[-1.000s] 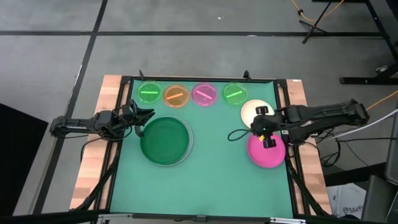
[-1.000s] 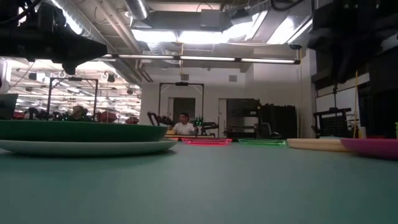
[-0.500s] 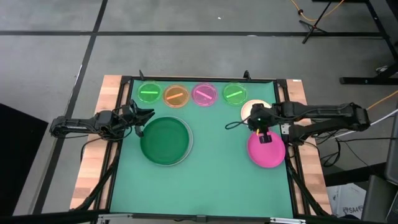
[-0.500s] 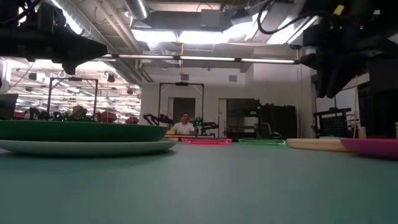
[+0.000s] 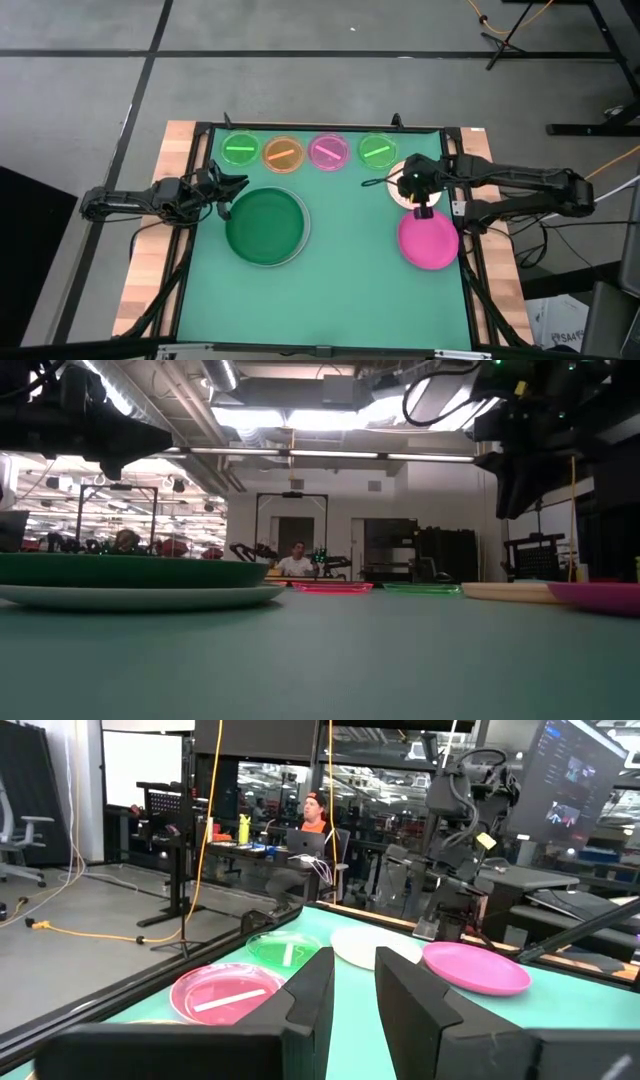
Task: Stack plastic plates
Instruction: Stack the pink plate on top of the the green plate
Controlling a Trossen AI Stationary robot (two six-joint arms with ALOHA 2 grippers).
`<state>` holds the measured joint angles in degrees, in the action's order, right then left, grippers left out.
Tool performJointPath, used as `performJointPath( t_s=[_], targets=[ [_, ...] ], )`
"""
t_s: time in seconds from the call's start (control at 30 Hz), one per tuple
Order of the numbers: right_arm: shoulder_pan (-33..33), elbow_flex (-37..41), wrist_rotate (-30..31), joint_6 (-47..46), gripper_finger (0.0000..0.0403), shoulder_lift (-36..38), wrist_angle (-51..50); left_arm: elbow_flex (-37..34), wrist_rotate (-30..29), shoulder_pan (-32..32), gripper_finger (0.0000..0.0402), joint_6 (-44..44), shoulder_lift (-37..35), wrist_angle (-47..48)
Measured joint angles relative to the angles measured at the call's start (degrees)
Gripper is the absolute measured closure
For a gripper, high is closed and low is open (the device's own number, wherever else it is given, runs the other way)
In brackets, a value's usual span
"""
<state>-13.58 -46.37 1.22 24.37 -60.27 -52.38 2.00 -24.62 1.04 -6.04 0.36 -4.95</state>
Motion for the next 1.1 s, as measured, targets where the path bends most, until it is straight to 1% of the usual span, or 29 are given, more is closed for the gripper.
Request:
performJointPath(
  t_s=[0.1, 0.2, 0.37, 0.6, 0.77, 1.0, 1.1],
  targets=[
    [0.0, 0.0, -4.8, 7.1, 0.0313, 0.0, 0.0, 0.0, 0.0, 0.0, 0.0331, 0.0, 0.0, 0.0],
    [0.1, 0.0, -9.0, 10.4, 0.0313, -0.5, 0.0, 0.0, 0.0, 0.0, 0.0331, 0.0, 0.0, 0.0],
    [0.1, 0.0, -11.3, 11.0, 0.0313, -2.6, -0.1, 0.0, 0.0, 0.0, 0.0331, 0.0, 0.0, 0.0],
    [0.1, 0.0, -16.1, 16.7, 0.0313, -7.9, -0.1, 0.0, 0.0, 0.0, 0.0331, 0.0, 0.0, 0.0],
    [0.1, 0.0, -16.3, 19.6, 0.0313, -12.4, -0.1, 0.0, 0.0, 0.0, 0.0331, 0.0, 0.0, 0.0],
    [0.1, 0.0, -15.8, 20.1, 0.0313, -17.7, 0.0, 0.0, 0.0, 0.0, 0.0331, 0.0, 0.0, 0.0],
    [0.1, 0.0, -15.8, 23.9, 0.0313, -18.8, -0.1, 0.0, 0.0, 0.0, 0.0331, 0.0, 0.0, 0.0]
  ],
)
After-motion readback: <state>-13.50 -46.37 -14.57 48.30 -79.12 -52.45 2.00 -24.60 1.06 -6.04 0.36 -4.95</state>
